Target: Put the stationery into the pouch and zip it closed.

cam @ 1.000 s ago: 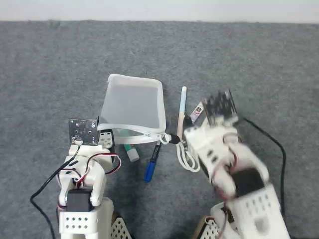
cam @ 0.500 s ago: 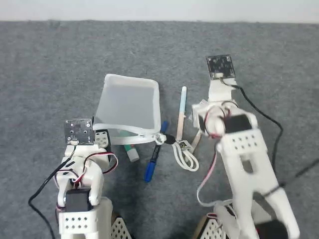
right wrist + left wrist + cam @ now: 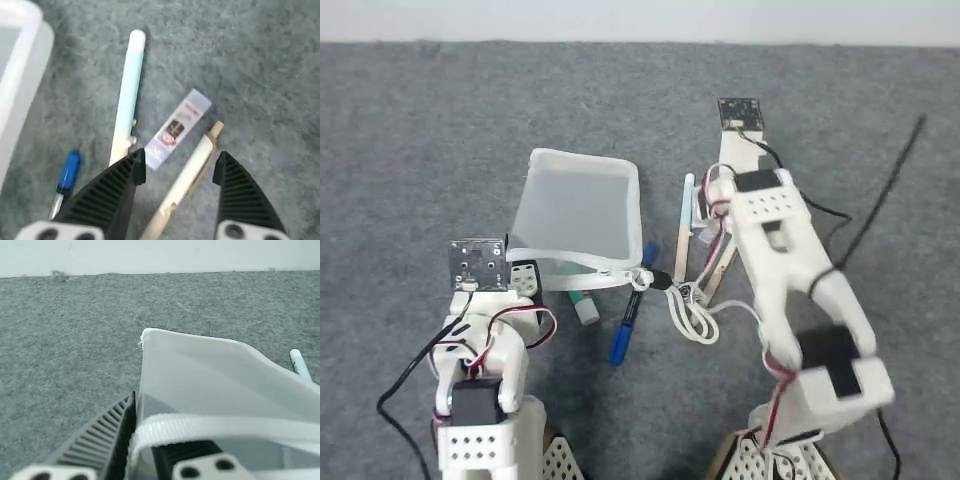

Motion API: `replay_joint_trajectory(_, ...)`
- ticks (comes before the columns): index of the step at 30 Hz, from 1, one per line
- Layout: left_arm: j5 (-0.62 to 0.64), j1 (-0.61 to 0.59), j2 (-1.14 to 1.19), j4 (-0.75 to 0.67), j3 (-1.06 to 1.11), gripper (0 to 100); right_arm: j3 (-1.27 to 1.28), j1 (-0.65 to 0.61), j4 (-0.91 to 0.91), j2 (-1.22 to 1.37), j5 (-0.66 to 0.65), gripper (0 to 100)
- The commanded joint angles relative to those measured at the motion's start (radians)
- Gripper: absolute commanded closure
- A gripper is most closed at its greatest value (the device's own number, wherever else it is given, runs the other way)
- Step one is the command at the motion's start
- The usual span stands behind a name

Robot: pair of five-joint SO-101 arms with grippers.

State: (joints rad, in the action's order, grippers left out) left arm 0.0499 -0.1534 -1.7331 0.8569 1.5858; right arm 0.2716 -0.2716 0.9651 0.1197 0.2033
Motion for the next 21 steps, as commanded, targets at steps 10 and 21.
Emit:
replay_joint_trajectory(10, -0.003, -0.005, -0.014, -0.026, -0.076, 99, -0.253, 0.021, -0.01, 0.219, 0.018, 79.8)
replay_joint_trajectory(21, -0.003, -0.006, -0.014, -0.026, -0.074, 99, -0.258, 0.022, -0.012, 0.249, 0.011, 85.8)
